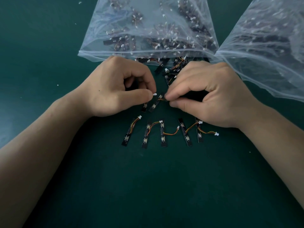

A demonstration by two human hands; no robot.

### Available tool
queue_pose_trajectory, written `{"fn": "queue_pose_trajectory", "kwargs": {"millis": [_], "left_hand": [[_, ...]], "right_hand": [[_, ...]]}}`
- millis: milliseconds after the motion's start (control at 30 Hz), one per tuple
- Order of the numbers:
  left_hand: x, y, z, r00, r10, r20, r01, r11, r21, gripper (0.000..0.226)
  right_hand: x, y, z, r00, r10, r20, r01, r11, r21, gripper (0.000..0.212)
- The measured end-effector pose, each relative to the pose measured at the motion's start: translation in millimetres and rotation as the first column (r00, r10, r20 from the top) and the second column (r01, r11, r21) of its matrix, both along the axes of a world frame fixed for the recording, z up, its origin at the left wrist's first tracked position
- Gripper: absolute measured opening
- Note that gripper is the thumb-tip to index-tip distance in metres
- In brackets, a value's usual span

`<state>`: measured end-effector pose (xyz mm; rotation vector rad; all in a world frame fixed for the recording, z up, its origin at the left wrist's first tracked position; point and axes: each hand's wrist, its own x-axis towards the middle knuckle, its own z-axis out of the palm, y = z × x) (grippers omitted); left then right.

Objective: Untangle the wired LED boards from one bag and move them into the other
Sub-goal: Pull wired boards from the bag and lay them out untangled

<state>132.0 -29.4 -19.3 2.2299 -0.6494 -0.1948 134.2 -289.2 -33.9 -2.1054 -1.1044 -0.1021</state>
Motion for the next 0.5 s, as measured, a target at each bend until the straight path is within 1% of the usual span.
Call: {"fn": "queue_pose_trajectory", "kwargs": {"millis": [167,300,500], "left_hand": [[-0.4,-0.5,-1.0,1.0,0.006,0.002,-0.006,1.0,0.007,0.012],[-0.6,-0.8,0.1,1.0,0.013,-0.008,-0.013,1.0,-0.002,0.024],[-2.3,-2.2,2.5,1.0,0.002,0.0,-0.002,1.0,-0.009,0.032]], "right_hand": [[1.1,-1.1,-1.5,1.0,-0.019,-0.023,0.019,1.0,-0.004,0.01],[1.4,-1.8,-1.7,0.999,-0.032,-0.035,0.032,0.999,-0.005,0.011],[0.6,-2.4,-0.1,0.997,-0.041,-0.058,0.041,0.999,0.004,0.01]]}}
